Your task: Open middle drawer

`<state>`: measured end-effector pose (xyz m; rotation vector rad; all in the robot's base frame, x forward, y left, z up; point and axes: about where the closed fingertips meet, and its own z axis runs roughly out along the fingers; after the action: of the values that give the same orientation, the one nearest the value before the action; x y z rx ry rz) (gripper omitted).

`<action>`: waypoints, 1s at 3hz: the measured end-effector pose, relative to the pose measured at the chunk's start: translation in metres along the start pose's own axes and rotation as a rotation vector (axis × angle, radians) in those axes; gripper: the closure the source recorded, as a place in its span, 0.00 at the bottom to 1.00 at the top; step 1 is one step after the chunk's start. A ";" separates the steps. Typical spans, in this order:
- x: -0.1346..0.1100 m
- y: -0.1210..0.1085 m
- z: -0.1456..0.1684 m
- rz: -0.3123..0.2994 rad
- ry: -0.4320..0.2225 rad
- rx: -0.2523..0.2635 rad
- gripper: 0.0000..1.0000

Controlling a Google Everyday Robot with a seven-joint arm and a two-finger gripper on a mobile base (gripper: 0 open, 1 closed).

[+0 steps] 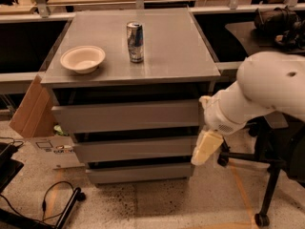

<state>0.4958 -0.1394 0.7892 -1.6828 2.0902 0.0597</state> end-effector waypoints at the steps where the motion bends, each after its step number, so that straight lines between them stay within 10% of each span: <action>1: -0.012 0.007 0.065 -0.008 -0.036 -0.027 0.00; 3: -0.015 0.015 0.086 -0.018 -0.031 -0.039 0.00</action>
Offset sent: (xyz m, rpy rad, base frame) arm 0.0138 0.0275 -0.0467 0.0297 0.0107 0.0222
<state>0.5114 -0.0956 0.7141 -1.7123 2.0632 0.1215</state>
